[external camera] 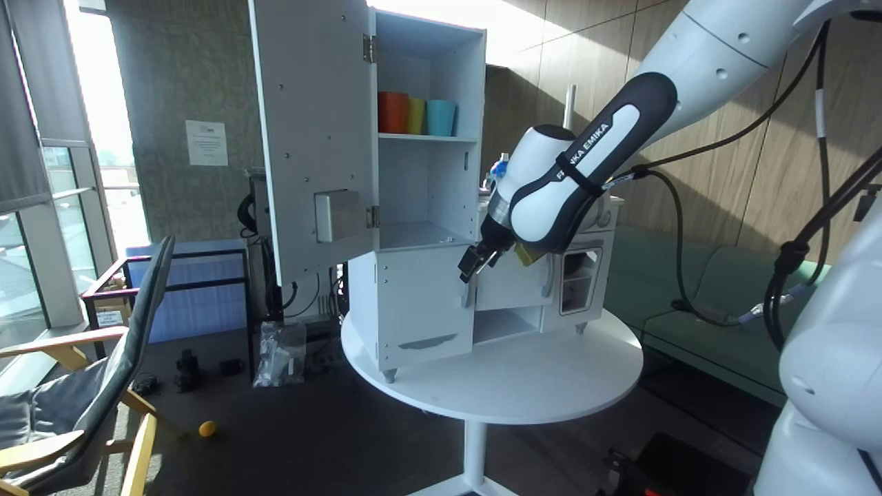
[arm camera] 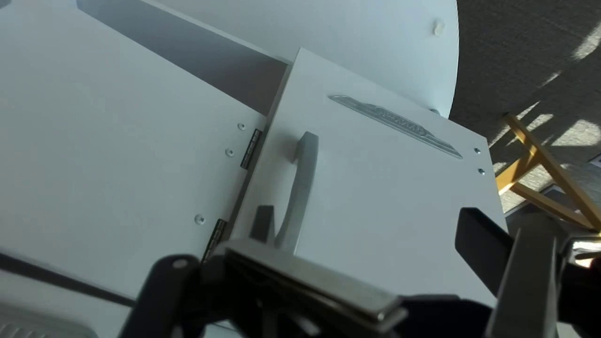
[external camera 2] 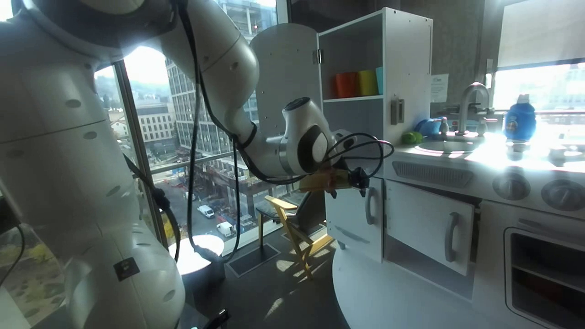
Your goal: Open all the white object's doors
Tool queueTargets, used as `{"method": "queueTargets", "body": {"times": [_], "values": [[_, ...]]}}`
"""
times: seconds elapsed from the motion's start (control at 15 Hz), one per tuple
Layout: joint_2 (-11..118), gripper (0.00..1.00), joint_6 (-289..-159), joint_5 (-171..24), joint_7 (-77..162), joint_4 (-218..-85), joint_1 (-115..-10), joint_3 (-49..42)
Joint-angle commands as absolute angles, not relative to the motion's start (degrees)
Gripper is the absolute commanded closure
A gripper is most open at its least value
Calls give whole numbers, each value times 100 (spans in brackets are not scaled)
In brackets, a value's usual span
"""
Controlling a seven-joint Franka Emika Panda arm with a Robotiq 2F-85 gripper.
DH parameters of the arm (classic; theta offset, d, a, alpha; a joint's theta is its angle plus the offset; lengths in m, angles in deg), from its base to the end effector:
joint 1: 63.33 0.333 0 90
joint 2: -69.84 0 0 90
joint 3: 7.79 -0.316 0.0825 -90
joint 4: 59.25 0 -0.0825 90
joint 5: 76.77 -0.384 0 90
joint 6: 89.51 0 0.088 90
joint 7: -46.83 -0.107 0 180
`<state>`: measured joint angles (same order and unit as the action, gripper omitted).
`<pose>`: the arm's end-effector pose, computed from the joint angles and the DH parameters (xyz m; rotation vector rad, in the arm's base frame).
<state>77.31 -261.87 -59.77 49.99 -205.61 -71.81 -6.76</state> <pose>0.4822 -0.0592 0.3792 2.8326 0.2428 0.8220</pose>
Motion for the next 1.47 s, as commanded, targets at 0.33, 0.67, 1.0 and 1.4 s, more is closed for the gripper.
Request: {"method": "queueTargets", "body": {"times": [0.33,0.67,1.0,1.4], "values": [[6747,0,-25711,-4630,3431,-18985,-7568,-830],[6582,0,-25910,-4716,3581,-18920,-7474,-838],[6766,0,-26013,-5139,4364,-19214,-7473,-956],[7366,0,-25676,-7276,6923,-19784,-7249,-1166]]}}
